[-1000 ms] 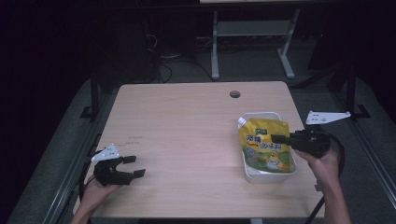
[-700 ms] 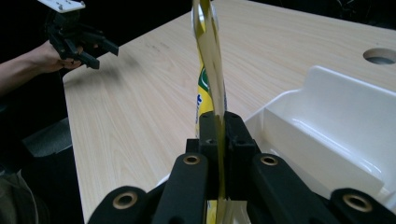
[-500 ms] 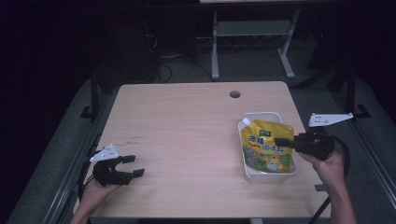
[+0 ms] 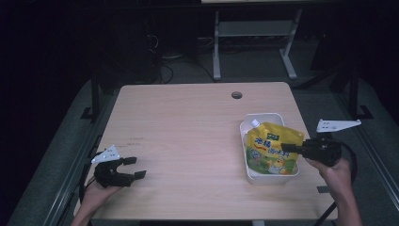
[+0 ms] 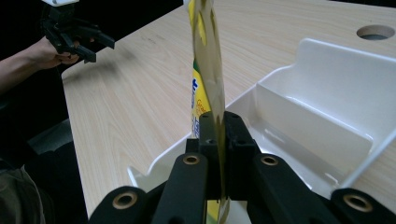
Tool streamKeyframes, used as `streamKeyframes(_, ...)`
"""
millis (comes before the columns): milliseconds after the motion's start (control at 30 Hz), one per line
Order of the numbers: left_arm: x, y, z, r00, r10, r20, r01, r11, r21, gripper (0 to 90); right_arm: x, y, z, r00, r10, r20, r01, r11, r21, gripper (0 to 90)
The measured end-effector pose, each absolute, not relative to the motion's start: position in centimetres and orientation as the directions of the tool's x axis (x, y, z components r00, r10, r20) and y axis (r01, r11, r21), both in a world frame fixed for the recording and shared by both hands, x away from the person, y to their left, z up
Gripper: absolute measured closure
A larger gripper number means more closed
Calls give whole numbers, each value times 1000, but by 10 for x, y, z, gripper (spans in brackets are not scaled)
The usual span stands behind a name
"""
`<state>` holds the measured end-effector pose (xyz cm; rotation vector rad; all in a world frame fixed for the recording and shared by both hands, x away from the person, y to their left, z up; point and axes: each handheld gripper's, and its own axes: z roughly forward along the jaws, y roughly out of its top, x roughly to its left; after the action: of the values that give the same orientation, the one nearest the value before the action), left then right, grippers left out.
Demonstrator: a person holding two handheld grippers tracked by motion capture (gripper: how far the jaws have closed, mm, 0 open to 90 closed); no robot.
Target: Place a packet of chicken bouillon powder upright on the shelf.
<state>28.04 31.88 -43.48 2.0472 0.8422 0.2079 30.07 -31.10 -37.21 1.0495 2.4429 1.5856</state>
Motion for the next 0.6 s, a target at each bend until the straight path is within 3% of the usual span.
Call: streamKeyframes(600,281,318,-436,755,634,-165,489,-377,787,250,296,-322,-385,-751,570,332,533,228,815,872)
